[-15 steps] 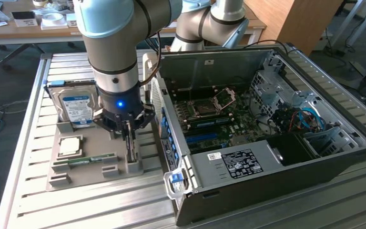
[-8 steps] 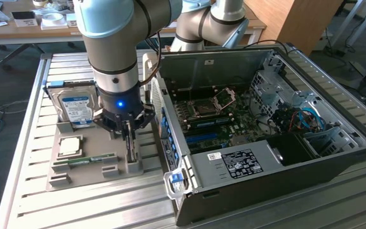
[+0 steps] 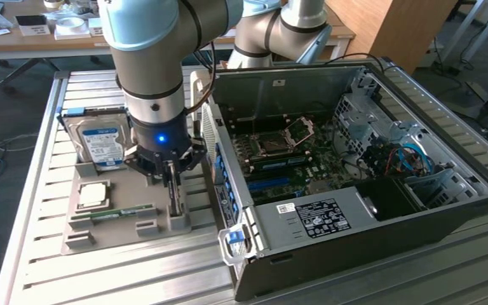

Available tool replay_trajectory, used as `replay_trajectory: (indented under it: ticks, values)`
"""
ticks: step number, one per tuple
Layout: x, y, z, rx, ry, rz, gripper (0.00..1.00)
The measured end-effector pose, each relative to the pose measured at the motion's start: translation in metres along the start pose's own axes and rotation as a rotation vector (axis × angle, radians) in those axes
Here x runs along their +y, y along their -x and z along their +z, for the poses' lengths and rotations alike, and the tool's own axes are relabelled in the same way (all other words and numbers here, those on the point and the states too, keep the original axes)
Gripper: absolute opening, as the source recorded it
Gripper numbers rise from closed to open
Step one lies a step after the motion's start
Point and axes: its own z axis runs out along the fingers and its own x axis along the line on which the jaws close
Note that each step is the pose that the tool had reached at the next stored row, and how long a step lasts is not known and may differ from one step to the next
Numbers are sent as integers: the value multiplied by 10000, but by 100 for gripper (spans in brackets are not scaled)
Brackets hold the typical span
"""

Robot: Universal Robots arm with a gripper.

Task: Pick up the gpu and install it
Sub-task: 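Pick up the gpu and move the gpu toward the slot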

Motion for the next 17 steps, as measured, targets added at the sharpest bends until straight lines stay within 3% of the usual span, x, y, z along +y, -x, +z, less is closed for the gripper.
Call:
replay_trajectory:
  ticks: [2,7,17]
  values:
    - [0,0,-7,-3,3,0,27]
    - [5,5,-134,0,0,0,27]
    - [20,18,-513,-5,0,0,27]
